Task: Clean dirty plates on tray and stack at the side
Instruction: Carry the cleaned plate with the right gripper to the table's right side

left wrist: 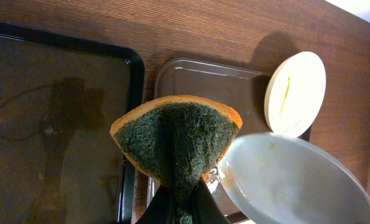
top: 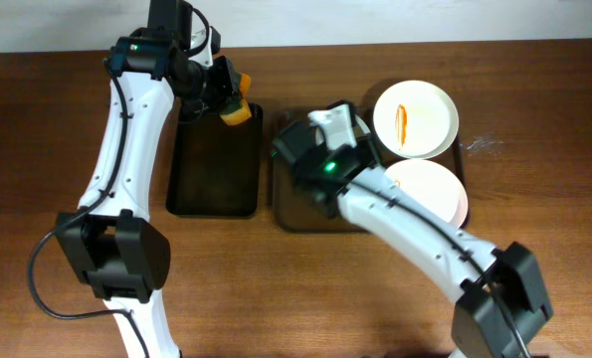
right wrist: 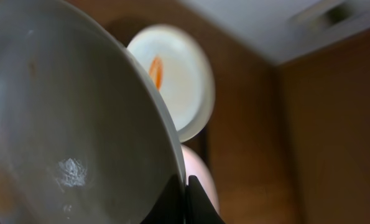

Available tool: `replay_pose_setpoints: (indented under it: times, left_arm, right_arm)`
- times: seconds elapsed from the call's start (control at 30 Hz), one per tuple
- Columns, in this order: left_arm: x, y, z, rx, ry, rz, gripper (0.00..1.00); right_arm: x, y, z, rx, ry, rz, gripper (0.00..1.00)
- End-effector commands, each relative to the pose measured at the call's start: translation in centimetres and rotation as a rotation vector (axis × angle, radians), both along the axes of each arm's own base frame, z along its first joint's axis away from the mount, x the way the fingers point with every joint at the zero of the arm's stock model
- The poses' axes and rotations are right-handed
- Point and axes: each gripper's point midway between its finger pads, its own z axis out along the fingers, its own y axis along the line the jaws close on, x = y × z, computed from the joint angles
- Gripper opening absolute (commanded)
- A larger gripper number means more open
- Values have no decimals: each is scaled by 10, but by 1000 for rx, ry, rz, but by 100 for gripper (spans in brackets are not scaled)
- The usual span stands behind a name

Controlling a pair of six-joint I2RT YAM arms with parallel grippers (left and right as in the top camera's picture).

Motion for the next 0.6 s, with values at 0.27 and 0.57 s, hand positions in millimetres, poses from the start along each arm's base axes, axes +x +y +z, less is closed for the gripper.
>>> replay_pose_setpoints:
  times: [0.27,0.57]
  left_arm:
    - [4,0,-15,80,2,4,0]
    - [2,-15,-16,129,-15,-19,0]
  right_arm:
    - [-6,-8,25,140,-69,-48,4]
    - [-24,-224,7,957,93,-525,4]
